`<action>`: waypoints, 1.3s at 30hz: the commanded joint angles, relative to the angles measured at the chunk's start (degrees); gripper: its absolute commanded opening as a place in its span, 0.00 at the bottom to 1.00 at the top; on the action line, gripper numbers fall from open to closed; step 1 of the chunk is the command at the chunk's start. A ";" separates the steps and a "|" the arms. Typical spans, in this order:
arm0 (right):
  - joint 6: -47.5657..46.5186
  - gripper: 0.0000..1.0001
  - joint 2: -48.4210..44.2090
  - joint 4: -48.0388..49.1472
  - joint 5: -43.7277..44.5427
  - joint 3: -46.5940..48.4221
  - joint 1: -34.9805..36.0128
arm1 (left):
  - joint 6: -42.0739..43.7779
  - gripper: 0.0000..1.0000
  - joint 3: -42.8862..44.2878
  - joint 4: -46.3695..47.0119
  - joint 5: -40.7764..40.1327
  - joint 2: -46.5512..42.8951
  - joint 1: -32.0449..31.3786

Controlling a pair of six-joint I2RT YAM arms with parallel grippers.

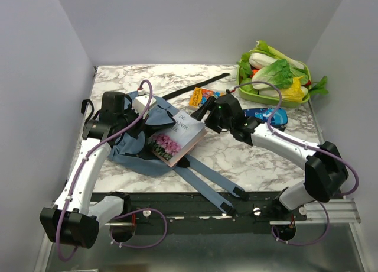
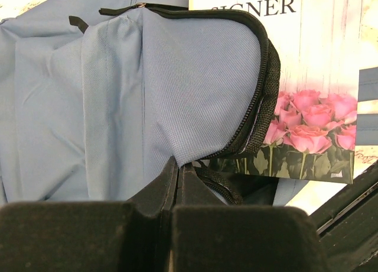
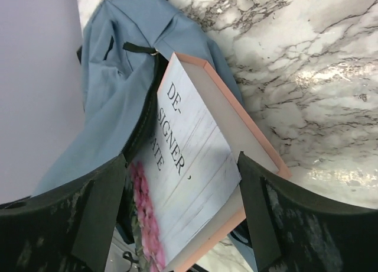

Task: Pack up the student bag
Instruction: Place the book in the student bag.

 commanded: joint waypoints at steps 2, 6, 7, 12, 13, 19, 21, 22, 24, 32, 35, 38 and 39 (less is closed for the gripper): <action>-7.19 0.90 -2.87 -5.09 -4.37 -1.31 -0.23 | 0.28 0.00 0.14 1.64 2.08 -0.59 -0.08; -8.42 0.93 -5.59 -10.80 -4.47 -1.67 -0.23 | 0.37 0.00 0.40 1.38 2.17 -0.59 -0.08; -8.42 0.94 -6.12 -11.85 -4.64 -2.10 -0.23 | 0.46 0.00 0.40 1.29 2.08 -0.42 -0.08; -8.25 0.95 -8.23 -16.61 -4.91 -2.89 -0.32 | 0.54 0.00 0.76 1.02 1.99 -0.24 -0.08; -8.51 0.96 -8.23 -16.61 -6.47 -3.07 -0.32 | 0.63 0.00 0.84 0.94 1.99 -0.15 -0.08; -9.56 0.97 -3.94 -10.91 -12.37 0.51 -1.20 | 0.46 0.00 0.84 0.94 2.34 -0.06 -0.08; -10.62 0.97 -1.91 -10.19 -14.92 3.76 -1.11 | 0.63 0.00 0.76 0.76 2.26 -0.06 -0.08; -12.97 0.97 -1.12 -10.71 -15.53 5.61 -1.20 | 0.81 0.00 0.67 0.67 2.26 -0.15 -0.08; -14.74 0.97 0.73 -13.08 -15.89 11.06 -1.29 | 0.90 0.00 0.41 0.59 2.35 -0.24 -0.08; -24.59 1.00 1.53 -27.59 -13.17 17.59 -1.90 | 1.60 0.00 -0.74 1.64 2.08 -0.24 -0.08; -23.72 1.00 -1.72 -28.47 -12.64 12.94 -2.08 | 1.43 0.00 -0.83 1.90 1.91 0.02 -0.08; -21.88 1.00 -5.50 -28.39 -14.12 7.66 -2.08 | 1.42 0.00 -0.83 1.99 1.82 0.20 -0.08; -21.61 1.00 -6.81 -27.60 -15.44 6.08 -2.08 | 1.34 0.00 -0.74 1.99 1.90 0.11 -0.08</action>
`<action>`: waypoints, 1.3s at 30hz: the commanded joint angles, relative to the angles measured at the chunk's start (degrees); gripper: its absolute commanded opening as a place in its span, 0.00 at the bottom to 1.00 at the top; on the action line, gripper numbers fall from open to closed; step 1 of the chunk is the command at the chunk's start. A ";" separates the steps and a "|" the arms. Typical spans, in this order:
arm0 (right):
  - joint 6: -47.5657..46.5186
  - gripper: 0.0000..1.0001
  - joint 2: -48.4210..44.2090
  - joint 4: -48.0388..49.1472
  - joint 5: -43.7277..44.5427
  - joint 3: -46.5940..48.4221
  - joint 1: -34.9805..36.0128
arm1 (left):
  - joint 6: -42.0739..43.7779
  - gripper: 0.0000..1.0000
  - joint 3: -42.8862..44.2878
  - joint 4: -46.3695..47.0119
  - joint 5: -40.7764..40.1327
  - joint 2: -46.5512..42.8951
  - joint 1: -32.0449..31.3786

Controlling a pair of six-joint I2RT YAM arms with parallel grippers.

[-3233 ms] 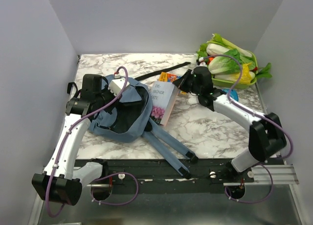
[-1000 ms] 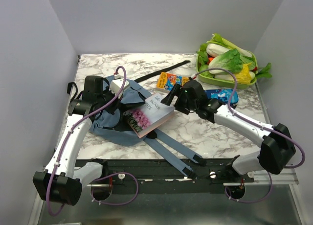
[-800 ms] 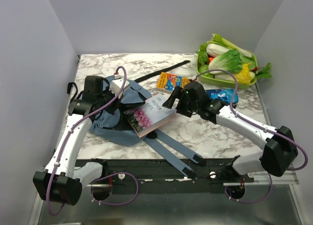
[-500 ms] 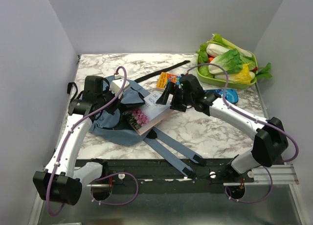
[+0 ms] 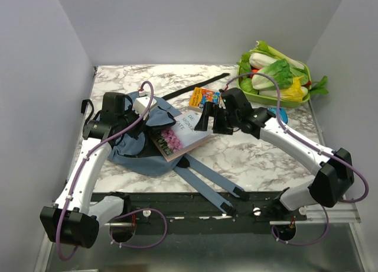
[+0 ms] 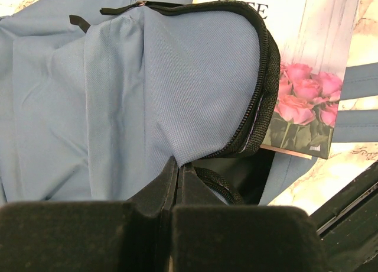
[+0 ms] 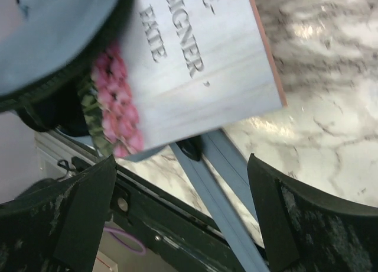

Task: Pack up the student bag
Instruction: Place the book in the student bag.

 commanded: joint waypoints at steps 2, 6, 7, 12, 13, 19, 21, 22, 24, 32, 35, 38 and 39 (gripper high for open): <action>1.80 1.00 -7.44 -0.98 -4.46 -9.53 -0.24 | 0.42 0.00 -0.08 1.64 1.62 -0.06 -0.08; 5.49 1.00 -9.65 3.22 -8.68 -17.00 -0.24 | 0.51 0.00 -0.26 1.55 1.36 -0.06 -0.08; 7.24 1.00 -9.48 6.37 -9.56 -18.58 -0.24 | 0.51 0.00 -0.17 1.64 1.44 -0.15 -0.08; 12.87 1.00 -6.41 18.34 -11.60 -25.70 -0.24 | 0.51 0.00 -0.26 1.47 1.36 -0.24 -0.08; 14.80 1.00 -6.49 22.45 -10.89 -26.32 -0.24 | 0.51 0.00 -0.17 1.29 1.36 -0.41 -0.08; 21.66 1.00 -6.14 42.39 -5.36 -33.87 -0.24 | 0.94 0.00 0.09 0.94 1.18 -0.59 -0.08; 23.86 1.00 -4.13 46.20 -5.00 -34.76 -0.24 | 0.86 0.00 0.09 1.02 1.18 -0.68 -0.08; 25.09 1.00 -1.94 49.00 -5.09 -35.03 -0.24 | 0.86 0.00 0.09 1.02 1.18 -0.68 -0.08; 26.76 1.00 0.80 51.13 -6.22 -34.85 -0.24 | 0.77 0.00 0.01 1.11 1.36 -0.76 -0.08; 34.50 1.00 8.72 67.48 -5.70 -38.19 -0.24 | 1.21 0.00 -0.17 0.67 1.27 -1.03 -0.08; 33.63 1.00 8.72 68.54 -3.60 -37.49 -0.07 | 1.21 0.00 -0.35 0.59 1.36 -1.03 -0.08; 32.83 1.00 9.15 69.42 -1.75 -35.48 -0.15 | 1.12 0.00 0.00 0.76 1.53 -0.94 -0.08; 32.75 1.00 9.33 69.51 -1.05 -34.86 -0.15 | 0.95 0.00 0.18 0.67 1.71 -0.94 -0.08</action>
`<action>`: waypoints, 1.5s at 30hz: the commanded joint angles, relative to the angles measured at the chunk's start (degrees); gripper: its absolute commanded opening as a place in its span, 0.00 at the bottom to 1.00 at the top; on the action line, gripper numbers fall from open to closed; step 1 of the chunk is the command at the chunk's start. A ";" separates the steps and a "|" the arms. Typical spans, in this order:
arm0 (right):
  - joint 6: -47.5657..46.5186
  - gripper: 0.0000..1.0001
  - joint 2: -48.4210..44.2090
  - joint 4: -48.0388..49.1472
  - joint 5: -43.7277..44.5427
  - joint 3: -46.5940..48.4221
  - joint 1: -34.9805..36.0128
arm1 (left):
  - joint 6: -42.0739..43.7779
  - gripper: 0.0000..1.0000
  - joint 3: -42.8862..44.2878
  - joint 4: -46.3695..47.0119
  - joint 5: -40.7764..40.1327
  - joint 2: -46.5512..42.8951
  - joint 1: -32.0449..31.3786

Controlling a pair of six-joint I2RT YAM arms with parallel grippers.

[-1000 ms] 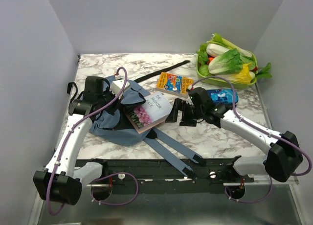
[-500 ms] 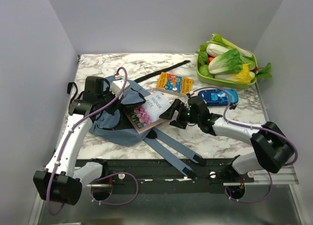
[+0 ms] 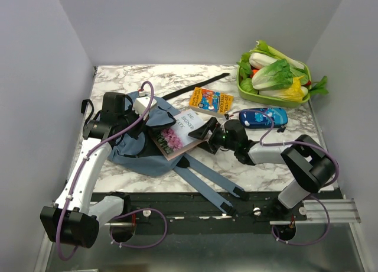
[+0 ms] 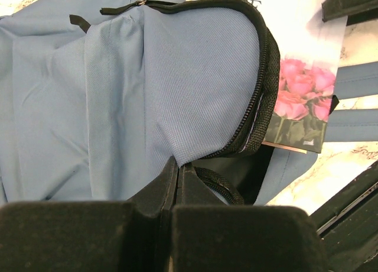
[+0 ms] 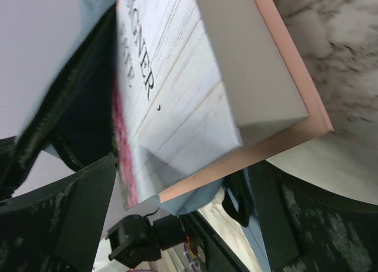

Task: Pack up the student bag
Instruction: Place the book in the student bag.

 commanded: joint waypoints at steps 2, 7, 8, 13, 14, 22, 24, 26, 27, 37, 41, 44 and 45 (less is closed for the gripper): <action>-0.32 1.00 1.88 6.28 4.49 4.41 -0.07 | 0.29 0.00 0.68 0.37 1.71 -0.96 -0.08; -1.11 0.89 2.32 8.48 5.54 5.37 0.72 | 0.38 0.00 0.43 -0.51 1.45 -1.22 -0.17; -1.38 0.81 2.85 8.48 5.54 6.33 0.90 | 0.20 0.00 0.16 -0.51 1.53 -1.23 -0.17; -5.94 0.69 4.78 -1.41 5.97 13.36 2.92 | -2.34 0.00 -3.17 1.24 2.50 0.09 -0.43; -8.21 0.68 4.87 -3.89 6.68 14.77 3.27 | -3.22 0.04 -3.36 1.42 2.41 0.70 -0.61; -12.45 0.65 5.58 -17.43 11.34 21.20 5.73 | -6.30 0.38 -3.09 5.37 -1.44 2.74 -2.79; -12.28 0.66 5.40 -18.50 12.04 21.20 6.00 | -6.91 0.42 -2.83 7.04 -3.99 2.29 -4.64; -12.63 0.67 5.58 -20.26 12.40 21.63 6.17 | -7.18 0.48 -2.74 7.83 -6.98 2.11 -8.07; -12.72 0.67 5.75 -20.78 12.31 21.90 6.35 | -7.35 0.50 -2.92 8.62 -7.60 2.11 -9.13; -12.54 0.71 4.26 -23.60 13.45 20.23 6.88 | -9.47 0.57 -5.11 15.30 -11.91 4.92 -13.79; -12.45 0.73 3.82 -24.65 13.45 19.97 6.96 | -8.50 0.45 -5.99 16.27 -13.58 6.95 -13.79; -11.93 0.72 3.56 -26.15 13.45 19.62 6.96 | -6.57 0.09 -6.61 17.24 -15.25 7.04 -13.79; -11.66 0.70 3.56 -26.50 13.45 19.44 6.88 | -6.13 0.00 -6.52 17.33 -15.60 6.86 -13.79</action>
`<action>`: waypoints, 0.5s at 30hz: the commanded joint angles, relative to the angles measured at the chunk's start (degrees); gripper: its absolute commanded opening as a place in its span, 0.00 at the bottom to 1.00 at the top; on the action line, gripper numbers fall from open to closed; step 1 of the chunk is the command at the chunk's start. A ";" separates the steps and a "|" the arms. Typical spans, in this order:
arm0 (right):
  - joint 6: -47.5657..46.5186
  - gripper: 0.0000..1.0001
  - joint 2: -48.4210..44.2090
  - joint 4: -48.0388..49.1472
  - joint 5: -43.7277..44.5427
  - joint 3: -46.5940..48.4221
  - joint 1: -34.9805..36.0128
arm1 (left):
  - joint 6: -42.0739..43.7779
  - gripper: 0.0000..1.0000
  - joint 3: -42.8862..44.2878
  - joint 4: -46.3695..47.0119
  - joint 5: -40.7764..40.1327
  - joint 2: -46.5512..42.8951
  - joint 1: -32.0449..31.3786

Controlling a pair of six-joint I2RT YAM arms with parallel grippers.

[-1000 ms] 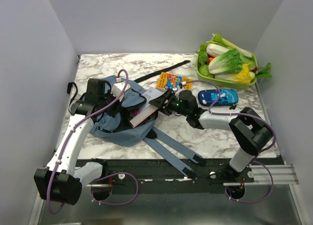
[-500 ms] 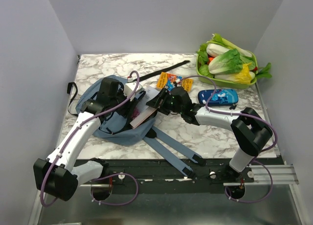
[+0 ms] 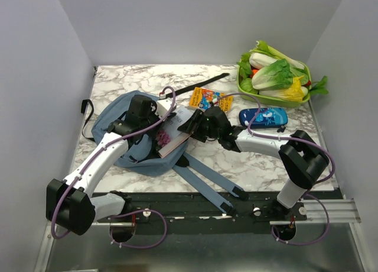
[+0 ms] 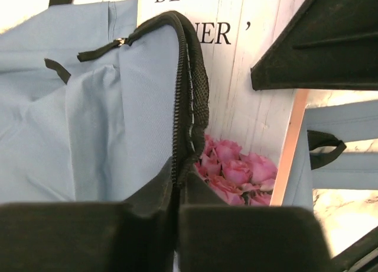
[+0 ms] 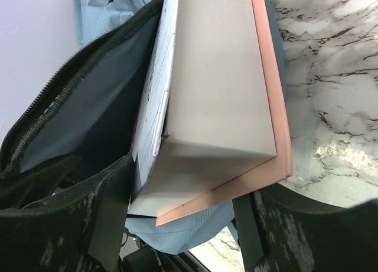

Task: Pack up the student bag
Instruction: Place the book in the student bag.

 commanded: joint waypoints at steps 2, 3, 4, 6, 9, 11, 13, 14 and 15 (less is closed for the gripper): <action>-0.25 0.68 -1.43 -5.78 4.04 -1.93 0.84 | 3.16 0.00 1.06 1.05 -4.24 -0.84 -0.26; -0.07 0.66 -1.52 -5.96 4.39 -2.20 0.76 | 3.43 0.00 2.20 -1.05 -4.24 -1.10 -0.26; 0.01 0.65 -1.69 -6.31 4.92 -2.38 0.76 | 4.39 0.00 5.35 -2.46 -4.07 -1.27 -0.26; -0.07 0.61 -2.31 -6.32 5.18 -2.99 0.76 | 5.45 0.00 9.31 -7.98 -2.23 -1.54 -0.26; -0.42 0.56 -3.27 -6.32 6.15 -3.26 0.76 | 7.56 0.00 16.79 -14.66 -0.38 -2.59 -0.26; -0.16 0.51 -3.54 -6.32 6.33 -3.69 0.76 | 8.52 0.00 21.10 -17.49 -0.02 -3.38 -0.26; -0.16 0.43 -4.32 -5.62 5.20 -4.74 0.84 | 8.88 0.00 22.60 -20.14 -0.64 -4.52 -0.26; -0.42 0.41 -4.85 -2.13 4.05 -5.53 0.76 | 9.06 0.00 22.17 -20.14 -1.25 -5.22 -0.26; -0.51 0.38 -5.29 1.21 2.48 -6.93 0.76 | 9.06 0.00 21.12 -18.75 -2.47 -6.10 -0.26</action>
